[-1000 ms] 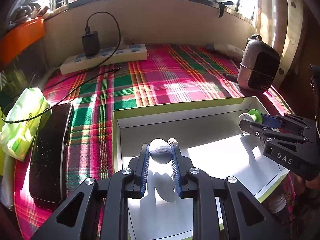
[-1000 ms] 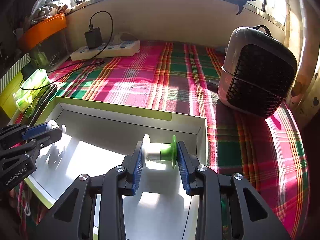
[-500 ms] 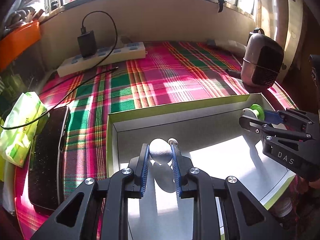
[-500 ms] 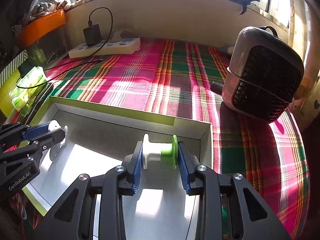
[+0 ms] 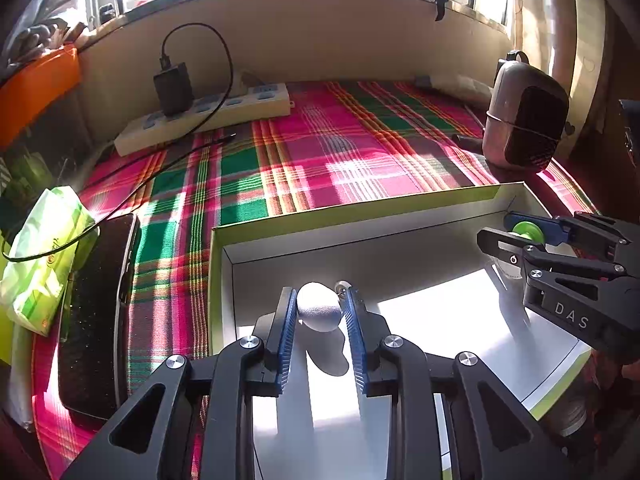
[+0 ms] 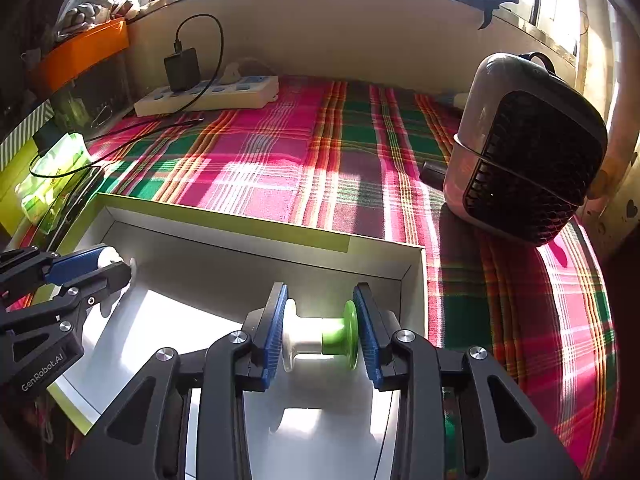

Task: Organize objects
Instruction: 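Open left tool to drop the egg while right tool releases the spool in the box, then withdraw both tools from the box back toward the remaining items, then move left tool to the white USB cable while right tool moves to a walnut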

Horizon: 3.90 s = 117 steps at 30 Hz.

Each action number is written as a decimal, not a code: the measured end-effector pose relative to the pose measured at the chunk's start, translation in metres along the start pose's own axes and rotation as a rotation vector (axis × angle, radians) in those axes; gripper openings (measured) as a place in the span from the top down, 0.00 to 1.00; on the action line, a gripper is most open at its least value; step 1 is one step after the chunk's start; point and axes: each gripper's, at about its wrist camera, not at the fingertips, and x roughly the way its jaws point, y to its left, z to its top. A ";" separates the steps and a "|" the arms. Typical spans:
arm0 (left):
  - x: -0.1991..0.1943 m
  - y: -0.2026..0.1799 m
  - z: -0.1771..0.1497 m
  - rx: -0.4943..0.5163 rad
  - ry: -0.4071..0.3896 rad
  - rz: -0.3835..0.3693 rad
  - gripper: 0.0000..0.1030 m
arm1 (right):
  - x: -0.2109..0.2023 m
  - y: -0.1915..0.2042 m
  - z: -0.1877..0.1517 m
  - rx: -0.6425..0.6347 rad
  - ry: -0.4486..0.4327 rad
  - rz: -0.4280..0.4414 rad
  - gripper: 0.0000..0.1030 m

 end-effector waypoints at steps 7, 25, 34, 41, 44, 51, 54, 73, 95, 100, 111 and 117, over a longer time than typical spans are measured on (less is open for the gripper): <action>-0.003 -0.001 -0.001 -0.015 -0.004 -0.009 0.70 | -0.002 0.003 -0.001 0.004 -0.002 0.020 0.57; -0.038 0.001 -0.015 -0.048 -0.069 -0.021 0.68 | -0.033 0.000 -0.015 0.045 -0.061 0.026 0.51; -0.058 0.003 -0.030 -0.070 -0.089 -0.029 0.68 | -0.059 -0.001 -0.031 0.072 -0.099 0.032 0.51; -0.085 0.003 -0.045 -0.081 -0.124 -0.021 0.68 | -0.082 -0.002 -0.050 0.087 -0.125 0.037 0.51; -0.096 0.003 -0.054 -0.081 -0.140 -0.018 0.68 | -0.091 -0.003 -0.060 0.093 -0.133 0.040 0.51; -0.107 0.005 -0.076 -0.107 -0.138 -0.037 0.68 | -0.103 -0.004 -0.079 0.093 -0.135 0.025 0.51; -0.112 0.009 -0.085 -0.124 -0.136 -0.032 0.68 | -0.109 -0.005 -0.086 0.101 -0.142 0.018 0.51; -0.106 0.017 -0.128 -0.143 -0.063 -0.037 0.67 | -0.123 -0.019 -0.123 0.156 -0.143 0.025 0.51; -0.102 0.025 -0.139 -0.186 -0.037 -0.036 0.67 | -0.117 -0.017 -0.137 0.130 -0.095 0.080 0.51; -0.101 0.023 -0.138 -0.185 -0.038 -0.050 0.67 | -0.114 -0.009 -0.135 0.097 -0.083 0.087 0.51; -0.098 0.016 -0.133 -0.158 -0.031 -0.066 0.67 | -0.103 -0.005 -0.134 0.082 -0.042 0.099 0.51; -0.096 0.013 -0.130 -0.144 -0.031 -0.060 0.67 | -0.101 -0.004 -0.133 0.074 -0.033 0.093 0.51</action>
